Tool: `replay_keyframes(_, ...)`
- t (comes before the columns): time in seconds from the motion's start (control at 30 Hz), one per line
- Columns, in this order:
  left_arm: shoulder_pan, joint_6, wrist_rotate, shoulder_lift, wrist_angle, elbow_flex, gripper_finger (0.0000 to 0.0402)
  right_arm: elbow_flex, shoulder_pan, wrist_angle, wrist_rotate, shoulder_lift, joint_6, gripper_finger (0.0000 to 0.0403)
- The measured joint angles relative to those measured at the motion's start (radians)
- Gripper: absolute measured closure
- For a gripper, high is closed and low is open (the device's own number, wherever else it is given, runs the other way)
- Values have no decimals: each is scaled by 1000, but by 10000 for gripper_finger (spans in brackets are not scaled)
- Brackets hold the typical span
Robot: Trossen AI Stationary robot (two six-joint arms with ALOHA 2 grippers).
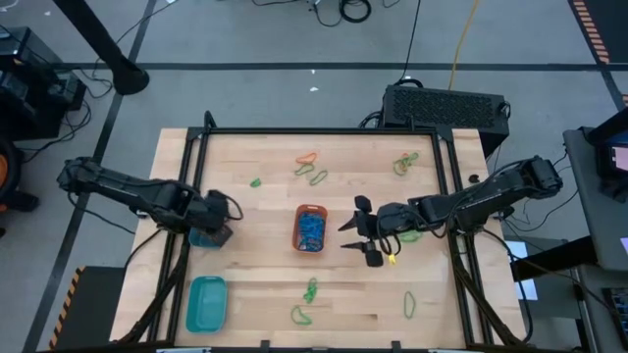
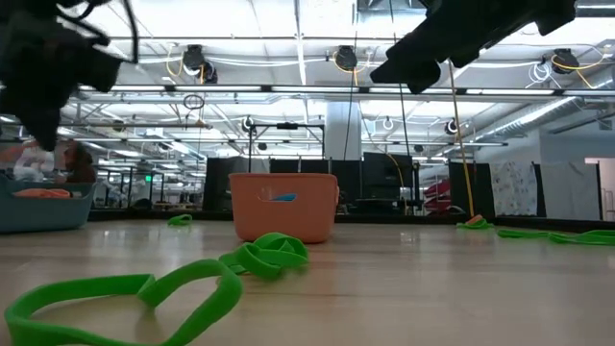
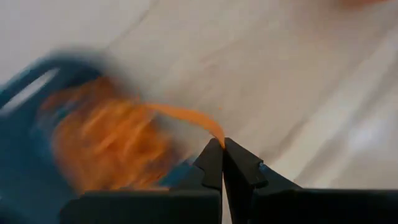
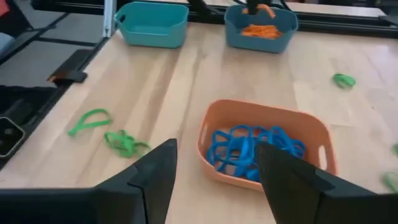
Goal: Sort rubber bands into baskets
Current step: Put the orange rubber band into the blue bin
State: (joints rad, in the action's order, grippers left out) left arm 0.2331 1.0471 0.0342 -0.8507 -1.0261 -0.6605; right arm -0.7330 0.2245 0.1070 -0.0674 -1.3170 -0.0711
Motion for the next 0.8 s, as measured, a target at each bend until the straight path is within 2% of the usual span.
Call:
replay_keyframes(0.1,-1,79,2,1,-118,0,398,0,1,-1,17,0,2,193)
replay_keyframes(0.53,-37,126,9,-54,-116,2,397,0,0,9,17,0,12,193)
replay_keyframes(0.8,-38,118,1,-88,-117,2,356,0,0,5,17,0,12,193)
